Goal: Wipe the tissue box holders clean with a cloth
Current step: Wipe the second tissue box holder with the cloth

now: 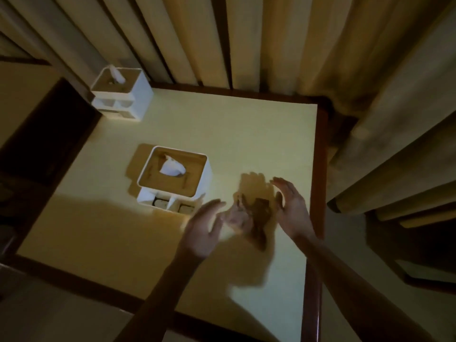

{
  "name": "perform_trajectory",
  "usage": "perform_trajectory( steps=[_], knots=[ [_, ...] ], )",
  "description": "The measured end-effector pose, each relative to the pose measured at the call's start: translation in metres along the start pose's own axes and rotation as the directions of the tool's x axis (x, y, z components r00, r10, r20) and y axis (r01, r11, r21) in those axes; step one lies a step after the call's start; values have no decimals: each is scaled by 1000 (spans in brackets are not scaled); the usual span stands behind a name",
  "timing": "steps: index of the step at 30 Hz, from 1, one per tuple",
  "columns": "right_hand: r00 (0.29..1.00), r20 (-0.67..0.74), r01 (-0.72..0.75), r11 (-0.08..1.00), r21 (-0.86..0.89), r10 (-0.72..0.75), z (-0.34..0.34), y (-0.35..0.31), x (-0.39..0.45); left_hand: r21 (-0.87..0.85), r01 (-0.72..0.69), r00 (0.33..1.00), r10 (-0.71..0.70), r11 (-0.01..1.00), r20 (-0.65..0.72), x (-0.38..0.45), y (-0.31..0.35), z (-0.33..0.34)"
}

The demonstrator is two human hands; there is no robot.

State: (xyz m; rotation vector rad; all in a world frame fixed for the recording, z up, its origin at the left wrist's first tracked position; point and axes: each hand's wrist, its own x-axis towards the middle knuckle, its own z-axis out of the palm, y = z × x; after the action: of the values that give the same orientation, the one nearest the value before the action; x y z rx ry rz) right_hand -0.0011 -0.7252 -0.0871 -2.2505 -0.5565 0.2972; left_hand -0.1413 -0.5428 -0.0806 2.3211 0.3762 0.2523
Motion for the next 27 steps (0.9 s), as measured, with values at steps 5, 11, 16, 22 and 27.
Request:
perform_trajectory(
  steps=[5,11,16,22,27],
  knots=[
    [958,285,-27,998,60,9,27,-74,34,22,93,941,-81,995,-330,15,-18,-100],
    [891,440,-119,993,-11,112,70,-111,51,19,500,866,-500,866,-10,60,-91,-158],
    [902,411,-145,989,-6,135,95,-114,48,-89,414,877,-371,906,304,64,-120,-167],
    [943,316,-139,985,106,99,99,-112,41,-262,357,929,-313,897,196,59,-119,-149],
    [955,297,-90,971,220,21,81,-113,57,-340,295,956,-277,893,102,79,-101,-138]
  ],
)
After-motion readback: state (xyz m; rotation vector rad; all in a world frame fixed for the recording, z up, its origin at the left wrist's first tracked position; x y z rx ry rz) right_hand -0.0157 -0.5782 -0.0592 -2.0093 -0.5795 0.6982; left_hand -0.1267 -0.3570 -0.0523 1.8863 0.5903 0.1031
